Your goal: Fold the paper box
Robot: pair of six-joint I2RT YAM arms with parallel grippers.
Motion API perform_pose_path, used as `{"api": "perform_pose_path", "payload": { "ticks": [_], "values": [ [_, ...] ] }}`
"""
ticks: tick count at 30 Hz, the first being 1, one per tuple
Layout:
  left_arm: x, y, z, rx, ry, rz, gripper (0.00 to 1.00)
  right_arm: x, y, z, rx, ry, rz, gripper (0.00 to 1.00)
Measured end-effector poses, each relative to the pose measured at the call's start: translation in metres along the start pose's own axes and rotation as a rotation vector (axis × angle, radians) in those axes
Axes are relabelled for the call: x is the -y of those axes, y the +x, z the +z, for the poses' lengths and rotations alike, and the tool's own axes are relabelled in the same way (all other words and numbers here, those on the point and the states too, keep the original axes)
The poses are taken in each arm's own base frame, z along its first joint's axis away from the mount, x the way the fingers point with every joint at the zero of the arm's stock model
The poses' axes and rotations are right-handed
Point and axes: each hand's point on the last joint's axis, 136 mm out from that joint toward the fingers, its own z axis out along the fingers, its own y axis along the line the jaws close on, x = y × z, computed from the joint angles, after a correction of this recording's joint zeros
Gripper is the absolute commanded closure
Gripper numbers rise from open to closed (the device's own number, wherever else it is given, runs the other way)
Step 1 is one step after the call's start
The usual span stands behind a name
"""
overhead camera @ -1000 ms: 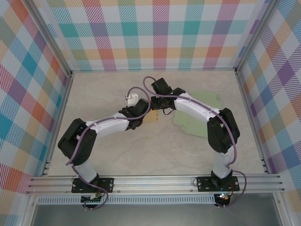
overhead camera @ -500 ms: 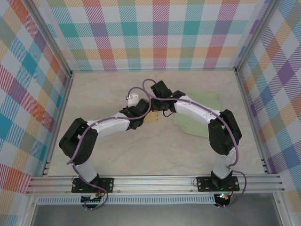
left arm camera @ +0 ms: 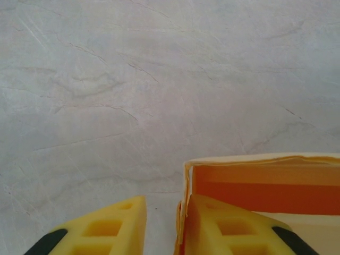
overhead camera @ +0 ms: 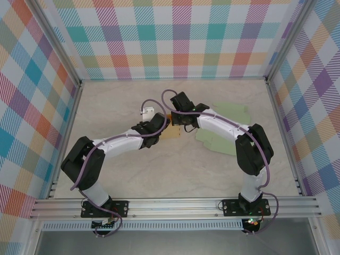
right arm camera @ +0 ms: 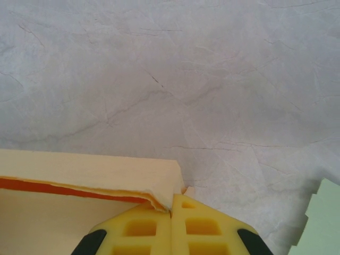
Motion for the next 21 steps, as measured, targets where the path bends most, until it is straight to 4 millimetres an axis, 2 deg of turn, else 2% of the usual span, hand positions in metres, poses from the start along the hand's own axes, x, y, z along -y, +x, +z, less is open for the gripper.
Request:
{"api": "perform_pose_path", "payload": {
  "ticks": [2,7,10,17,21],
  "values": [
    [-0.001,0.001,-0.001,-0.007,0.007,0.000,0.62,0.001,0.000,0.000,0.002,0.007,0.000,1.00],
    [-0.001,0.005,-0.006,-0.034,0.053,-0.018,0.61,0.003,-0.001,0.000,0.009,0.017,0.000,1.00],
    [0.001,0.008,-0.010,-0.054,0.098,-0.036,0.55,0.004,-0.002,0.000,0.011,0.022,0.000,1.00],
    [0.019,0.013,-0.015,-0.101,0.216,-0.092,0.51,0.005,-0.002,0.000,0.014,0.026,0.000,1.00],
    [0.027,0.014,-0.017,-0.116,0.260,-0.123,0.52,0.005,-0.002,0.000,0.015,0.025,0.001,1.00]
  ]
}}
